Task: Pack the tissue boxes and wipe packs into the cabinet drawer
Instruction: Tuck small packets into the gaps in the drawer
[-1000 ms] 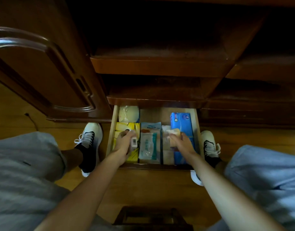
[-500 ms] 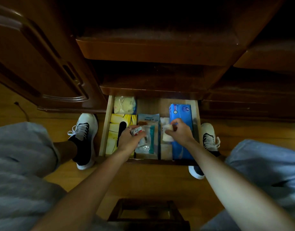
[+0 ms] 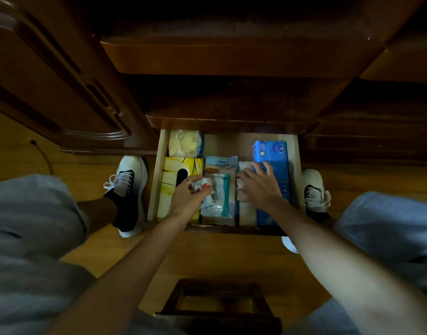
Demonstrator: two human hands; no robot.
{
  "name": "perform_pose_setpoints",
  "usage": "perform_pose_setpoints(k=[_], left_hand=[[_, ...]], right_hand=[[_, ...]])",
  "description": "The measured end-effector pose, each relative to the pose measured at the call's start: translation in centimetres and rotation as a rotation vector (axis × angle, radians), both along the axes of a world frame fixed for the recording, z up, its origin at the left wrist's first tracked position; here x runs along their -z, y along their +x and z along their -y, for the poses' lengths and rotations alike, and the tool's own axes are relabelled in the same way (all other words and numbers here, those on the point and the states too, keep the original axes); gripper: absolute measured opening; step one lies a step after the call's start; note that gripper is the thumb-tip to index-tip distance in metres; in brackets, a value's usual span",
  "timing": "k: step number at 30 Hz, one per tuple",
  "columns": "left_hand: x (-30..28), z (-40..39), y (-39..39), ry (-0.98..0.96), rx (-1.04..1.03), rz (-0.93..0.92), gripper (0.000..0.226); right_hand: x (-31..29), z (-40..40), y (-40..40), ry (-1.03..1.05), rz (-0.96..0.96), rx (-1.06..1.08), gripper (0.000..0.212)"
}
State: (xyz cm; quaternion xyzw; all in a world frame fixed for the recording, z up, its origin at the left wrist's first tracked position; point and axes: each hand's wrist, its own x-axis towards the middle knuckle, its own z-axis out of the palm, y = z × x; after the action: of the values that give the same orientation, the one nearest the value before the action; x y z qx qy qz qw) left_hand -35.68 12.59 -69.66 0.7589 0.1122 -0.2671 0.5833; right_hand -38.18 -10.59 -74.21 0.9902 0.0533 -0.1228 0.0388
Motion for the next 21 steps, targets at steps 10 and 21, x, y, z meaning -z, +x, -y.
perform_pose_setpoints(k=[10,21], left_hand=[[-0.1,0.6,0.0,0.025,0.018,0.106,0.026],[-0.2,0.1,1.3,0.145,-0.037,0.174,0.027]], right_hand=[[-2.6,-2.9,-0.6,0.508,0.079,0.261,0.049],[-3.1,-1.5,-0.2,0.848,-0.018,0.464,0.025]])
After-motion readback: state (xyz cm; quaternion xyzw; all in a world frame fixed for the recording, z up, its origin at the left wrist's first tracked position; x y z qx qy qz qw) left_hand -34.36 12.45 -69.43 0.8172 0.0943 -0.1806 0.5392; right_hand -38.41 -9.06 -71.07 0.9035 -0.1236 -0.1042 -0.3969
